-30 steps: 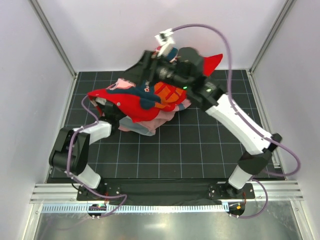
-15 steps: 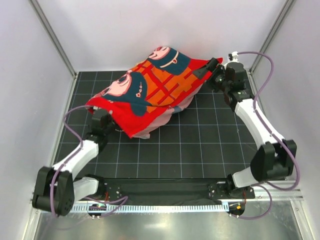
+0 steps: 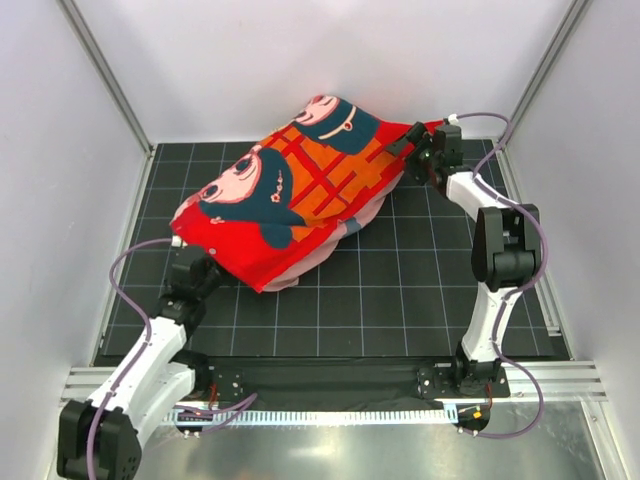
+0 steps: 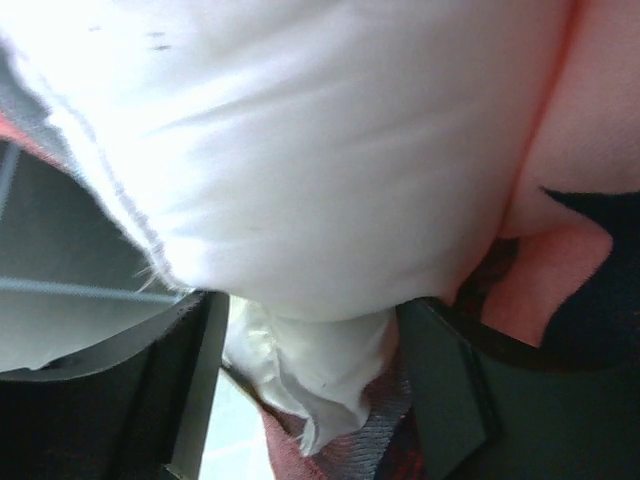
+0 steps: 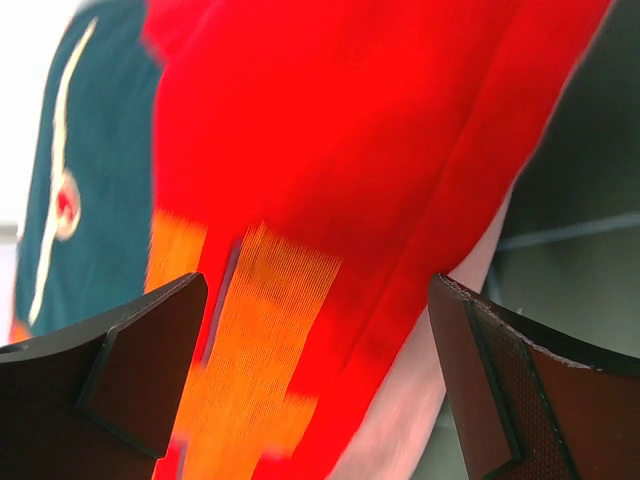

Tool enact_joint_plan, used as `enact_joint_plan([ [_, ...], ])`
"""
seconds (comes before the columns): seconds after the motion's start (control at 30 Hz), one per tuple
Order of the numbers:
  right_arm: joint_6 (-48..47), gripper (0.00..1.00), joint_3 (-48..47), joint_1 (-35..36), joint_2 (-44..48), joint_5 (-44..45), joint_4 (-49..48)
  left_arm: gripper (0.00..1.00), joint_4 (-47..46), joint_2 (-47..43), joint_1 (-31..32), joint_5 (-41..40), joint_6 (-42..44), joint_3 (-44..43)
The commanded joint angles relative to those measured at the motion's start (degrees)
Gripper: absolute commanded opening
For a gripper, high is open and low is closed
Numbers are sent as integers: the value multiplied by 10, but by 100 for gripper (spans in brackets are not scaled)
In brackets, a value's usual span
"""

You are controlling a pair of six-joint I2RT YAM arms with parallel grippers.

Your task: Put the pillow into the pillowcase

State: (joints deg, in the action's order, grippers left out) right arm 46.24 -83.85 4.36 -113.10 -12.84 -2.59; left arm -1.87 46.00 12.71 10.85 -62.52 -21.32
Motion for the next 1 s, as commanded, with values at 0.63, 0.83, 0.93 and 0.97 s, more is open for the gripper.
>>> enact_joint_plan([
  [0.63, 37, 90, -35, -67, -65, -32, -192, 100, 385, -310, -5, -281, -3, -119],
  [0.83, 45, 86, -35, -67, -77, -40, -215, 100, 325, -330, -5, -270, -15, -73],
  [0.93, 53, 82, -38, -67, -86, -49, -233, 100, 312, -272, -5, -249, -26, -64],
  [0.97, 55, 80, -40, -67, -88, -51, -236, 100, 301, -262, -5, -243, -27, -59],
])
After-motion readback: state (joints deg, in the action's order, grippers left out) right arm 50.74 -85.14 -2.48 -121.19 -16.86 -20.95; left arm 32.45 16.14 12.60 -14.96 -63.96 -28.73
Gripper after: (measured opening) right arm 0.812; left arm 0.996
